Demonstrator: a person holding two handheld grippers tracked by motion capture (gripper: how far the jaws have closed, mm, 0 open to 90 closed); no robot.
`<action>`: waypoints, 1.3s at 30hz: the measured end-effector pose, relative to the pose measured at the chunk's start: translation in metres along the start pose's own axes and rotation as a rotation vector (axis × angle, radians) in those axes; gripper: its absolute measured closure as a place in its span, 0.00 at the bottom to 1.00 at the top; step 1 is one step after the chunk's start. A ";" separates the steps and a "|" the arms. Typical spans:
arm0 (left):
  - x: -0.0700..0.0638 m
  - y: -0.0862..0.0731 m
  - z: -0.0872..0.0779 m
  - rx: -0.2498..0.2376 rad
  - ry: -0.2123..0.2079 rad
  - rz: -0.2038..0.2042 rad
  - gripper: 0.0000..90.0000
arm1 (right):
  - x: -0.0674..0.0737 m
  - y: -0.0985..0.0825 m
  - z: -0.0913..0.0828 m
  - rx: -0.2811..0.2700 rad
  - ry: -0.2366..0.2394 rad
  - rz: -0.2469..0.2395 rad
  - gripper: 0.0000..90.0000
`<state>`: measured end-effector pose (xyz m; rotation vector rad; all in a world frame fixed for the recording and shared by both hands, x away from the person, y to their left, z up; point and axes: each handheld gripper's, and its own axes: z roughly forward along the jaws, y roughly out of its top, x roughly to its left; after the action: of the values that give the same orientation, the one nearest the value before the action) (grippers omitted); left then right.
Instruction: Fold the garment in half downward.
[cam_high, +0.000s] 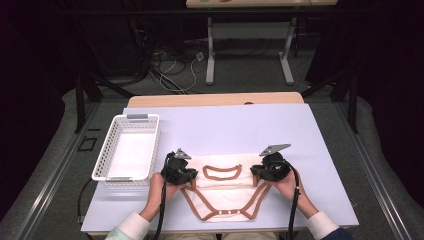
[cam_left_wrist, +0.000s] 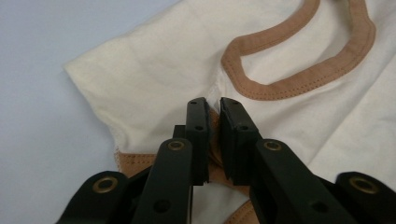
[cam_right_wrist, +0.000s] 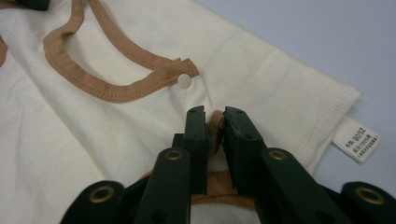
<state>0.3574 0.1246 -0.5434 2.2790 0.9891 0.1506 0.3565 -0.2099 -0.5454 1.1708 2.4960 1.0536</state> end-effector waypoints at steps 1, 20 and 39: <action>0.000 0.000 0.000 0.005 0.003 0.002 0.87 | 0.000 0.000 0.000 0.002 0.000 -0.002 0.86; 0.009 0.014 -0.003 -0.139 0.121 -0.046 0.37 | -0.021 0.007 -0.010 -0.086 -0.065 0.050 0.52; 0.039 0.019 0.027 -0.121 0.224 -0.136 0.53 | -0.051 0.010 0.015 -0.046 -0.134 0.135 0.76</action>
<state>0.4055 0.1279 -0.5586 2.1095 1.2110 0.4038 0.4033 -0.2347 -0.5557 1.3651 2.3071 1.0214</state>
